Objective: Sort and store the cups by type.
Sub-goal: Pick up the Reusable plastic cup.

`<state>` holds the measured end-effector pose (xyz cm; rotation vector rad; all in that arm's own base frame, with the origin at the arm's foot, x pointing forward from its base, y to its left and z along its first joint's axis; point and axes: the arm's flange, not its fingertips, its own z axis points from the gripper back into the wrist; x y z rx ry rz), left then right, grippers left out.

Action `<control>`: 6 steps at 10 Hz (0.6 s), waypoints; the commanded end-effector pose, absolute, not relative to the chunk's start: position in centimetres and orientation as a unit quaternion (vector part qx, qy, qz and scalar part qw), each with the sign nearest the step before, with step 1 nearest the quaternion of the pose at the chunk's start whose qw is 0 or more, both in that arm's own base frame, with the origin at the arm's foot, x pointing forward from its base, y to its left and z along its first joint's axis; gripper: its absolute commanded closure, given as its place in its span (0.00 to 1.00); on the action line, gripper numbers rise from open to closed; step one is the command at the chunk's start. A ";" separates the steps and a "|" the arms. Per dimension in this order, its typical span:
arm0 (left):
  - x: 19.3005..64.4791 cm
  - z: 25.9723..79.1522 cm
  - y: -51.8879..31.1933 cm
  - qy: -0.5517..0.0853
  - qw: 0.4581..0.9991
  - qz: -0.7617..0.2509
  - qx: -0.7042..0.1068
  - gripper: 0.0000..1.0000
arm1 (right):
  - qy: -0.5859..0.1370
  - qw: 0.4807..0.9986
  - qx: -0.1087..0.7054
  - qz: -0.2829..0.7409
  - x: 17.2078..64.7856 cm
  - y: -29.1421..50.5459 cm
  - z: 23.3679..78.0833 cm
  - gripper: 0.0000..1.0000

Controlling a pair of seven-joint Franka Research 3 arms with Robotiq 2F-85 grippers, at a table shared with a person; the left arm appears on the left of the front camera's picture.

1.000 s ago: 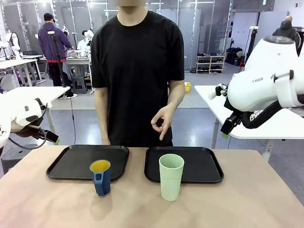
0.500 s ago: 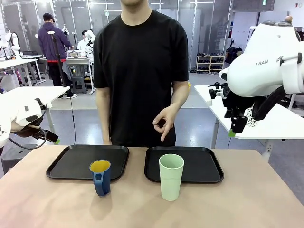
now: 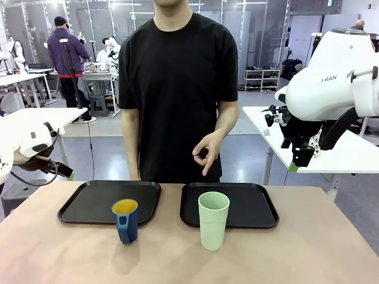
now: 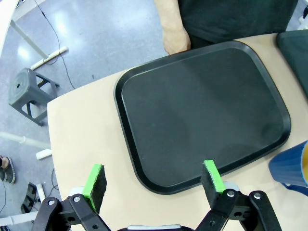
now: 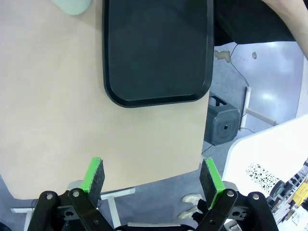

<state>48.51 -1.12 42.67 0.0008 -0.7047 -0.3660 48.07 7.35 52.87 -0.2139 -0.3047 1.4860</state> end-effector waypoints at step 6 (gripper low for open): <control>48.5 42.9 -1.1 -0.340 0.922 -0.184 0.007 0.00 | -0.109 0.694 -0.044 0.711 47.7 7.4 48.4 0.00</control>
